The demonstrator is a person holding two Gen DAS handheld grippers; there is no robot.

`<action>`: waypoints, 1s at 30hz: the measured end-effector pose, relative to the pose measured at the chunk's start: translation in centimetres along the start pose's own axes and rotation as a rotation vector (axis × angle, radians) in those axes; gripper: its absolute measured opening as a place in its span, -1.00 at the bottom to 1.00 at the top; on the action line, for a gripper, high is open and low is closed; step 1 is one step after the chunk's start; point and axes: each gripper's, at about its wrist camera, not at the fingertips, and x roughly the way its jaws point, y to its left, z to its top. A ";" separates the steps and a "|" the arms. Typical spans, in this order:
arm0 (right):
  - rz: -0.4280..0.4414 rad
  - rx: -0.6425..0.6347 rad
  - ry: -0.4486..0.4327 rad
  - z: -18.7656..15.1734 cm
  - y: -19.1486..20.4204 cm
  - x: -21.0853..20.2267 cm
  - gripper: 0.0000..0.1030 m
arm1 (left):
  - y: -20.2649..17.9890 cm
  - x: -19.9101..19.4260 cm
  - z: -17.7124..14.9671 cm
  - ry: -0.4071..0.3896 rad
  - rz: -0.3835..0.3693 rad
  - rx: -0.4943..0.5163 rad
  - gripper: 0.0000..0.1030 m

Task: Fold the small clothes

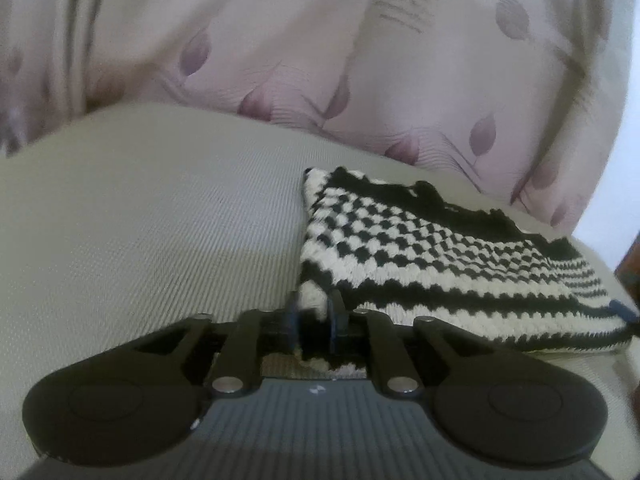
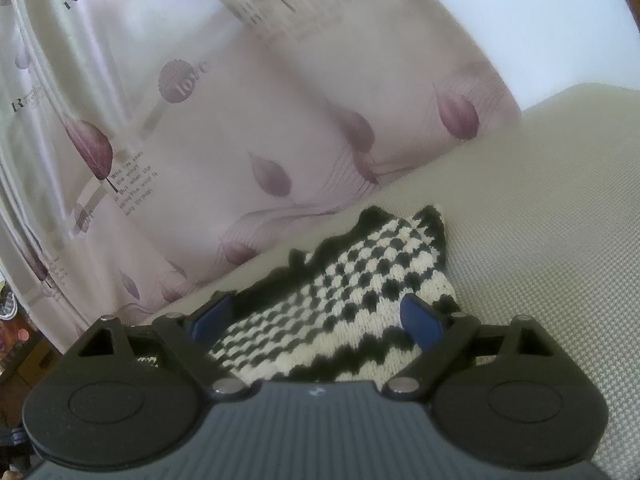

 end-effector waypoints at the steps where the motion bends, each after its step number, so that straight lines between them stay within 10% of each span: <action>1: 0.003 0.000 0.003 0.0 0.0 0.0 0.84 | -0.4 0.0 0.5 -0.008 0.001 0.022 -0.47; 3: 0.002 0.001 0.002 0.1 0.0 0.0 0.84 | -1.1 -0.4 1.5 -0.044 0.003 0.049 0.45; 6: 0.001 0.000 0.001 0.0 0.0 0.0 0.84 | -2.2 -1.3 2.5 -0.126 0.000 0.081 0.80; 18: -0.009 -0.037 0.002 -0.2 0.4 0.2 0.85 | -4.1 7.2 4.8 0.030 0.127 0.083 0.64; 30: -0.087 -0.108 0.066 -0.4 1.6 1.4 0.86 | -2.4 9.1 4.0 0.044 0.155 0.006 0.98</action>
